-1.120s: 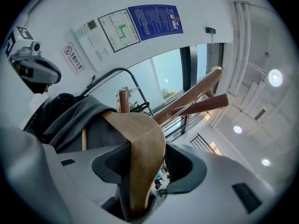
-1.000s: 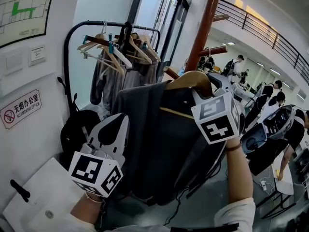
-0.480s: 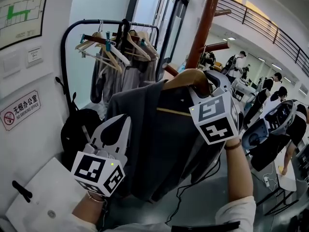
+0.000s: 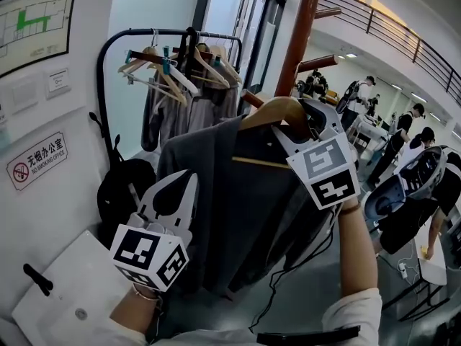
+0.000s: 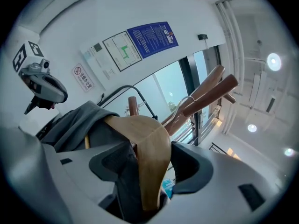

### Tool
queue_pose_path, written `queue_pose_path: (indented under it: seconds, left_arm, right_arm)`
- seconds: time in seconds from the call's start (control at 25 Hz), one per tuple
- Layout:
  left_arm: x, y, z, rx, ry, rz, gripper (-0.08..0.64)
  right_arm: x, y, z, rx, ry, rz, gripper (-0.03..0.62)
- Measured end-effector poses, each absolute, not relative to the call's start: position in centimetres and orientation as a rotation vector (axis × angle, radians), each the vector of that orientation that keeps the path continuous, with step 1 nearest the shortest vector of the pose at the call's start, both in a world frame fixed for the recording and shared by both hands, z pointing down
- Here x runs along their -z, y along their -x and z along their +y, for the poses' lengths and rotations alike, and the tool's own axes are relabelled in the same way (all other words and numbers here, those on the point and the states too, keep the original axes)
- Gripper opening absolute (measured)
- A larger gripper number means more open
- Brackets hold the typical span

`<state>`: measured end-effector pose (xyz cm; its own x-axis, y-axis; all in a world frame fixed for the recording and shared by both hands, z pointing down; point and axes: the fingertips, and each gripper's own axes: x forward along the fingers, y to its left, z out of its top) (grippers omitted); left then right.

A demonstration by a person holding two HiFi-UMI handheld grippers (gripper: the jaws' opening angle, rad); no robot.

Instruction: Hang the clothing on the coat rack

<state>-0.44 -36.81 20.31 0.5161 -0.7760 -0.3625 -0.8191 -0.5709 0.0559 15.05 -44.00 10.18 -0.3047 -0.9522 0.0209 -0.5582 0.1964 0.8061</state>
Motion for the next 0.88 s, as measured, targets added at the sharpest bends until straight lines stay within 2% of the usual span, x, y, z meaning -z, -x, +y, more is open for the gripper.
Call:
queue_pose_path:
  seconds: [0.88]
  left_arm:
    - [-21.1, -1.6, -33.6, -0.488, 2.601, 1.45, 0.008]
  right_arm:
    - [-9.3, -18.1, -39.8, 0.941, -1.546, -1.981, 0.301]
